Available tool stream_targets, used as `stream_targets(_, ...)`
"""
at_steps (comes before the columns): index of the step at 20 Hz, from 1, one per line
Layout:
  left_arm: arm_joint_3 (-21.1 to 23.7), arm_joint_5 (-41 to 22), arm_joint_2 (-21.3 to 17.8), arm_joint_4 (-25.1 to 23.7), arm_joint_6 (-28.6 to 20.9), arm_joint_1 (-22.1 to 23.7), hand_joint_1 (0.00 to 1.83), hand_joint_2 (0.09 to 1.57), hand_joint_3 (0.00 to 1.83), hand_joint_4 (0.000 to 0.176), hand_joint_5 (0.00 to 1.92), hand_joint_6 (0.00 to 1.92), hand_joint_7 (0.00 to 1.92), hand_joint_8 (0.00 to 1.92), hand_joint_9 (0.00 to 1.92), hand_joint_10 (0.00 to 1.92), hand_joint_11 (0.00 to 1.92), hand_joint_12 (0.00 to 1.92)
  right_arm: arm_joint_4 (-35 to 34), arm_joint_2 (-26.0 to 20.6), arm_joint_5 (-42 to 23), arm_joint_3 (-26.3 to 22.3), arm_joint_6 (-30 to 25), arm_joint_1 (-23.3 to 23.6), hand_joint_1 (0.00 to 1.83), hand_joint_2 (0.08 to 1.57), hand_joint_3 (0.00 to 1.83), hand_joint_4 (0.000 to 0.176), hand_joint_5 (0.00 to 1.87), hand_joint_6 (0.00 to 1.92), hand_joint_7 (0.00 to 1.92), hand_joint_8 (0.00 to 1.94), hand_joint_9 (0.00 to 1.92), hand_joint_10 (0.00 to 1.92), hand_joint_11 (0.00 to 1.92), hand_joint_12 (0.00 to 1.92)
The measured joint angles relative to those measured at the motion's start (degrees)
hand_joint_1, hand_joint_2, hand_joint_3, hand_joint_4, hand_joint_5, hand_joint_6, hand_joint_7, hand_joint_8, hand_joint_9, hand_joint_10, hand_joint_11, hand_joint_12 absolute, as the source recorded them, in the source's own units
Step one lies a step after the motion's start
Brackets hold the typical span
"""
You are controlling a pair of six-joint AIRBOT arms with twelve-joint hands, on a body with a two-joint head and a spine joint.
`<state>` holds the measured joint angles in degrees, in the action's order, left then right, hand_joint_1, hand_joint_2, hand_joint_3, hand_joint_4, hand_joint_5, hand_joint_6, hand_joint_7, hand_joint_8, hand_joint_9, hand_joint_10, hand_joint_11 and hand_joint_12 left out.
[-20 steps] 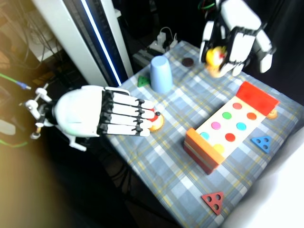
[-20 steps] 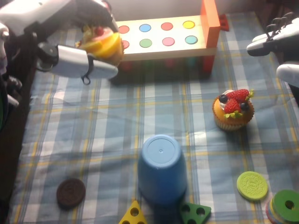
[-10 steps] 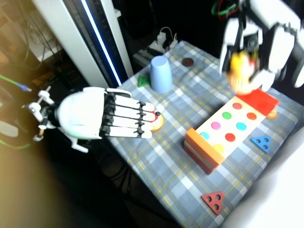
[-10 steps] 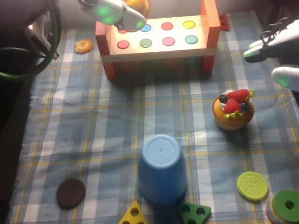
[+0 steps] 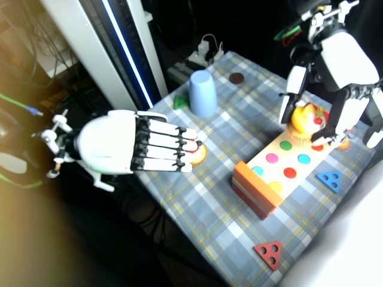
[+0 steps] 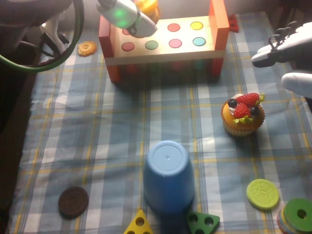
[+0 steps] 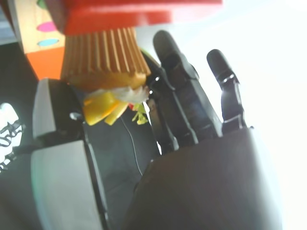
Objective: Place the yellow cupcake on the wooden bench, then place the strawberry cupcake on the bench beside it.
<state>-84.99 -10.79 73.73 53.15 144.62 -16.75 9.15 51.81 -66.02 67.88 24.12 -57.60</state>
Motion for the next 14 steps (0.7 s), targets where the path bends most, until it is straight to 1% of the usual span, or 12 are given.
stream_targets(1,-0.2,0.1,0.2,0.1,0.1,-0.3,1.26,1.09,0.00,0.000,0.95,0.86,1.14,0.88,1.01,0.03,0.04,0.81,0.0,0.0,0.0,0.0,0.0,0.0,0.45,1.43,0.00,0.000,0.75,0.00,0.79,0.00,0.80,0.00,0.56,0.62)
stream_targets(2,-0.3,0.2,0.4,0.1,0.1,-0.3,1.27,1.08,0.00,0.000,0.95,0.87,1.16,0.84,1.01,0.02,0.01,0.68,0.0,0.0,0.0,0.0,-0.1,0.0,0.45,1.43,0.00,0.000,0.75,0.00,0.80,0.00,0.80,0.00,0.54,0.62)
stream_targets(4,-0.4,0.9,0.5,0.3,0.2,-0.7,1.26,1.08,0.00,0.000,0.94,0.90,1.16,0.81,0.99,0.01,0.00,0.69,0.5,0.0,0.0,0.0,-0.4,0.3,0.45,1.43,0.00,0.000,0.74,0.00,0.80,0.00,0.79,0.00,0.53,0.61)
stream_targets(6,-0.7,1.0,0.7,1.0,0.6,-1.6,1.25,1.08,0.00,0.000,0.96,0.89,1.17,0.80,1.02,0.02,0.00,0.66,0.5,0.0,0.1,0.0,-0.8,0.3,0.47,1.43,0.00,0.000,0.74,0.00,0.81,0.00,0.81,0.00,0.55,0.62)
stream_targets(7,-0.7,1.0,0.7,1.7,0.3,-1.9,1.21,1.12,0.00,0.021,0.93,1.04,1.04,0.92,0.93,0.00,0.00,0.57,0.6,0.0,0.1,0.0,-0.8,0.3,0.47,1.42,0.00,0.000,0.74,0.00,0.80,0.00,0.80,0.00,0.54,0.62)
stream_targets(8,-0.9,1.1,0.7,1.9,0.2,-1.9,1.21,1.12,0.00,0.021,0.93,1.04,1.04,0.92,0.93,0.00,0.00,0.57,0.6,0.0,0.3,0.0,-0.9,0.3,0.47,1.42,0.00,0.000,0.74,0.00,0.80,0.00,0.80,0.00,0.54,0.62)
stream_targets(9,-1.3,1.1,0.9,2.0,0.2,-1.9,1.20,1.12,0.00,0.041,0.92,1.06,1.01,0.95,0.91,0.00,0.00,0.55,0.6,0.0,0.2,0.0,-1.0,0.3,0.49,1.42,0.00,0.000,0.74,0.00,0.80,0.00,0.80,0.00,0.54,0.62)
stream_targets(10,-1.7,1.0,1.2,2.5,0.3,-1.9,1.22,1.12,0.00,0.000,0.89,1.03,1.05,0.96,0.89,0.01,0.00,0.43,0.6,0.0,0.3,0.0,-1.0,0.3,0.49,1.42,0.00,0.000,0.74,0.00,0.80,0.00,0.81,0.00,0.55,0.63)
stream_targets(11,-1.7,1.0,1.2,2.8,0.3,-1.9,1.22,1.12,0.00,0.000,0.88,1.03,1.06,0.96,0.87,0.00,0.00,0.38,0.6,0.0,0.3,0.0,-1.0,0.3,0.49,1.42,0.00,0.000,0.74,0.00,0.80,0.00,0.81,0.00,0.55,0.63)
stream_targets(12,-1.9,1.1,1.2,3.2,0.4,-1.9,1.23,1.12,0.00,0.000,0.88,1.03,1.06,0.96,0.86,0.00,0.00,0.37,0.6,0.0,0.3,0.0,-1.0,0.3,0.49,1.42,0.00,0.000,0.74,0.00,0.80,0.00,0.81,0.00,0.55,0.63)
stream_targets(13,-2.1,1.1,1.3,3.6,0.4,-1.9,1.23,1.11,0.00,0.000,0.89,1.03,1.09,0.88,0.83,0.01,0.00,0.42,0.6,0.0,0.3,0.0,-1.1,0.3,0.50,1.42,0.00,0.000,0.74,0.00,0.81,0.00,0.81,0.00,0.55,0.63)
stream_targets(14,-2.1,1.0,1.3,3.7,0.4,-1.9,1.23,1.10,0.00,0.000,0.91,0.98,1.11,0.87,0.85,0.01,0.00,0.53,0.6,0.0,0.3,0.0,-1.1,0.3,0.50,1.42,0.00,0.000,0.74,0.00,0.80,0.00,0.81,0.00,0.55,0.63)
